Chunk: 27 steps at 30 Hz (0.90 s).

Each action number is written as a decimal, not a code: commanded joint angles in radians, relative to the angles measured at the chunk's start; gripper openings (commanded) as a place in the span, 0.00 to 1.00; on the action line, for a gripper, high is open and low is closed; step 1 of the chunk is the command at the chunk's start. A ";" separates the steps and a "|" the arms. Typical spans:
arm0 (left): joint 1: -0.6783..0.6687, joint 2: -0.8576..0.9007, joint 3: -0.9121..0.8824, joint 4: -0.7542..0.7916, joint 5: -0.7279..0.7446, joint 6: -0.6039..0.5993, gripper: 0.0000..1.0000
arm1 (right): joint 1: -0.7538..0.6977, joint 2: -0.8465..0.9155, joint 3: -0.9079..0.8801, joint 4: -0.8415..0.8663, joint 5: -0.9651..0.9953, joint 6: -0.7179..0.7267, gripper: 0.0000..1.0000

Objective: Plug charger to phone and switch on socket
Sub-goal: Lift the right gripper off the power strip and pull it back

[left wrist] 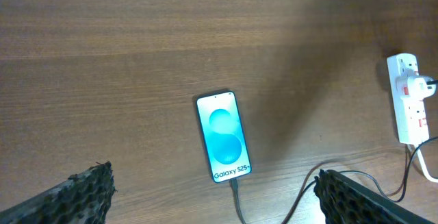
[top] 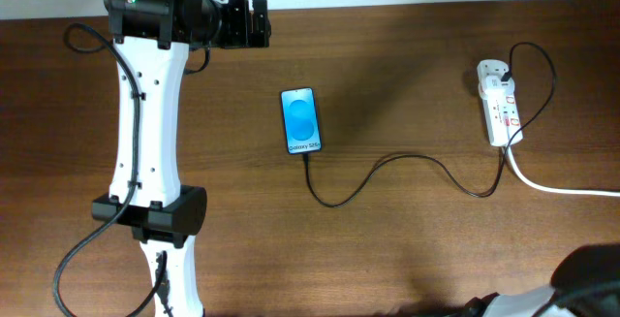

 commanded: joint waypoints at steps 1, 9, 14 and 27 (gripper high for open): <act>0.001 0.014 -0.001 0.001 -0.007 0.010 0.99 | 0.101 -0.112 0.019 -0.041 -0.049 -0.037 0.98; 0.001 0.014 -0.001 0.001 -0.007 0.010 0.99 | 0.426 -0.227 0.019 -0.252 -0.038 -0.253 0.98; 0.001 0.014 -0.001 0.001 -0.007 0.010 0.99 | 0.530 -0.235 0.019 -0.455 -0.042 -0.249 0.98; 0.001 0.014 -0.001 0.001 -0.007 0.010 0.99 | 0.559 -0.232 0.018 -0.528 -0.032 -0.253 0.98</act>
